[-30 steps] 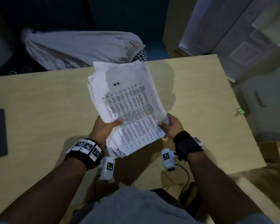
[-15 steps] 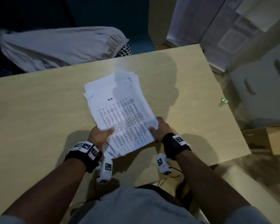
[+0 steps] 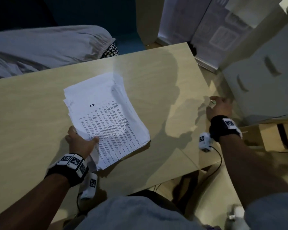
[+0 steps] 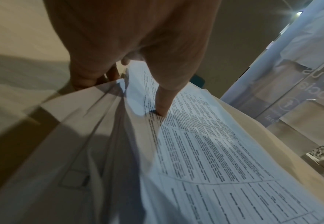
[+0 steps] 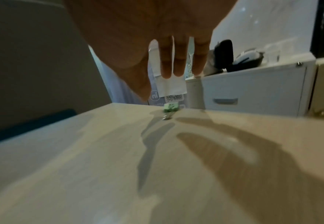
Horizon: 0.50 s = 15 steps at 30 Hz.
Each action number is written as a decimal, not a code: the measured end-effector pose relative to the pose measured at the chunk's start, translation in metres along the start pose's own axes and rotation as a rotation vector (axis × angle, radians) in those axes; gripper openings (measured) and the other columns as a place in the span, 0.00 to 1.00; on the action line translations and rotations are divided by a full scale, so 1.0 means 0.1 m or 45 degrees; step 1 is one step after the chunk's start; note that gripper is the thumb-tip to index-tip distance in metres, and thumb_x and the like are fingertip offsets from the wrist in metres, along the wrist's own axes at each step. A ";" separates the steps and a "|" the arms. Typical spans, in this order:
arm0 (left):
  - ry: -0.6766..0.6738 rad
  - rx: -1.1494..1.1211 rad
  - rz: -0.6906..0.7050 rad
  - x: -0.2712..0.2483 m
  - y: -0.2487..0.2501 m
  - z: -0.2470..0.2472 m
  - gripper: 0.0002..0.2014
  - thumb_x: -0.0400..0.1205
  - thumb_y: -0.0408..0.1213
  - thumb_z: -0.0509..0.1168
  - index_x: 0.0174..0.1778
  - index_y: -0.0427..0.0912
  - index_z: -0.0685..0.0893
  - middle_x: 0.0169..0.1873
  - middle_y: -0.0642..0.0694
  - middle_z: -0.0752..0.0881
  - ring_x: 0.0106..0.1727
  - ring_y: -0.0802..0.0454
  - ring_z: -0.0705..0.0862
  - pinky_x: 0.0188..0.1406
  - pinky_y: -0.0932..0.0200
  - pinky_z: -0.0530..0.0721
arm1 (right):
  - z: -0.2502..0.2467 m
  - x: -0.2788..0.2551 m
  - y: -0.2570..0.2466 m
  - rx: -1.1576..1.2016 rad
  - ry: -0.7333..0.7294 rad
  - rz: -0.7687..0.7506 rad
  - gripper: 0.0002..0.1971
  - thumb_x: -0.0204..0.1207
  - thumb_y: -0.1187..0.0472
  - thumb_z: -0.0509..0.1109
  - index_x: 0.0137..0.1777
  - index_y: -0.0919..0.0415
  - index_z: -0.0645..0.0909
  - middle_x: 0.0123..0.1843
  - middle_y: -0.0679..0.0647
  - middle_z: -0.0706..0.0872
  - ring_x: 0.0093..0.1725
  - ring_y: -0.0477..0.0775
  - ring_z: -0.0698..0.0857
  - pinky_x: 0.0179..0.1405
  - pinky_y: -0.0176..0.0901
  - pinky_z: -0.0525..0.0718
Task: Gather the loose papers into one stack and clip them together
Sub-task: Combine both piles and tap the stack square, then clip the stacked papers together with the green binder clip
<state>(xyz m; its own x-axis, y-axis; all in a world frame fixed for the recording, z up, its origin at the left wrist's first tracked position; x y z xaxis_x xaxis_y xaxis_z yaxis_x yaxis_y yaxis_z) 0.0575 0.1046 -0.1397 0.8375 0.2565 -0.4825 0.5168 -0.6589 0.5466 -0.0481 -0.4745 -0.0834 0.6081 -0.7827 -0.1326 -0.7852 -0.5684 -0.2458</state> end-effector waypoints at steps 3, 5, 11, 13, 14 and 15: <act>-0.010 0.063 -0.003 -0.03 0.05 0.01 0.49 0.71 0.38 0.78 0.81 0.38 0.53 0.76 0.33 0.58 0.77 0.35 0.62 0.74 0.44 0.67 | 0.06 0.23 0.12 -0.069 -0.098 -0.043 0.24 0.76 0.62 0.68 0.72 0.51 0.75 0.77 0.61 0.67 0.74 0.67 0.68 0.72 0.55 0.73; -0.018 0.092 -0.007 -0.02 0.05 0.01 0.50 0.71 0.40 0.78 0.82 0.39 0.52 0.76 0.33 0.57 0.77 0.35 0.63 0.74 0.44 0.67 | 0.18 0.31 0.16 -0.075 -0.185 -0.045 0.26 0.77 0.63 0.66 0.75 0.49 0.72 0.81 0.58 0.63 0.77 0.64 0.67 0.75 0.54 0.71; -0.045 0.111 -0.034 0.01 0.05 0.00 0.50 0.71 0.41 0.78 0.81 0.42 0.51 0.76 0.34 0.56 0.77 0.36 0.63 0.72 0.44 0.70 | 0.49 0.26 0.10 -0.133 -0.316 -0.058 0.25 0.78 0.68 0.64 0.75 0.54 0.73 0.83 0.56 0.60 0.77 0.62 0.68 0.75 0.47 0.69; -0.034 0.109 -0.030 0.02 0.05 -0.01 0.50 0.71 0.40 0.78 0.81 0.41 0.51 0.76 0.34 0.56 0.76 0.36 0.63 0.72 0.46 0.70 | 0.50 0.24 0.06 -0.073 -0.241 -0.059 0.21 0.78 0.70 0.62 0.70 0.58 0.79 0.80 0.59 0.65 0.72 0.66 0.73 0.73 0.49 0.72; -0.031 0.111 -0.025 0.00 0.07 -0.01 0.50 0.72 0.39 0.78 0.81 0.40 0.51 0.76 0.34 0.56 0.76 0.35 0.64 0.72 0.46 0.70 | 0.50 0.21 0.02 -0.077 -0.210 -0.070 0.19 0.78 0.70 0.62 0.68 0.60 0.81 0.77 0.61 0.68 0.70 0.68 0.75 0.72 0.49 0.73; -0.030 0.108 -0.022 -0.01 0.07 -0.01 0.50 0.72 0.39 0.78 0.81 0.40 0.51 0.76 0.34 0.56 0.75 0.35 0.65 0.72 0.46 0.70 | 0.51 0.17 -0.03 -0.095 -0.200 -0.083 0.18 0.78 0.70 0.62 0.65 0.61 0.82 0.74 0.63 0.70 0.67 0.69 0.76 0.70 0.49 0.74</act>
<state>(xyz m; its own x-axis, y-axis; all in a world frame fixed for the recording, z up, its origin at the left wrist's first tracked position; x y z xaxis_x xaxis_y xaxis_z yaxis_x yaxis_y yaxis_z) 0.0610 0.1001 -0.1349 0.8235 0.2528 -0.5079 0.5136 -0.7123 0.4783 -0.0294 -0.4732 -0.1341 0.6643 -0.6977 -0.2682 -0.7464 -0.6385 -0.1875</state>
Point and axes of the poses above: each hand's wrist, its own x-axis towards the middle knuckle, its own z-axis out of the palm, y = z × x, the point moved 10 cm from there along x, towards the middle knuckle
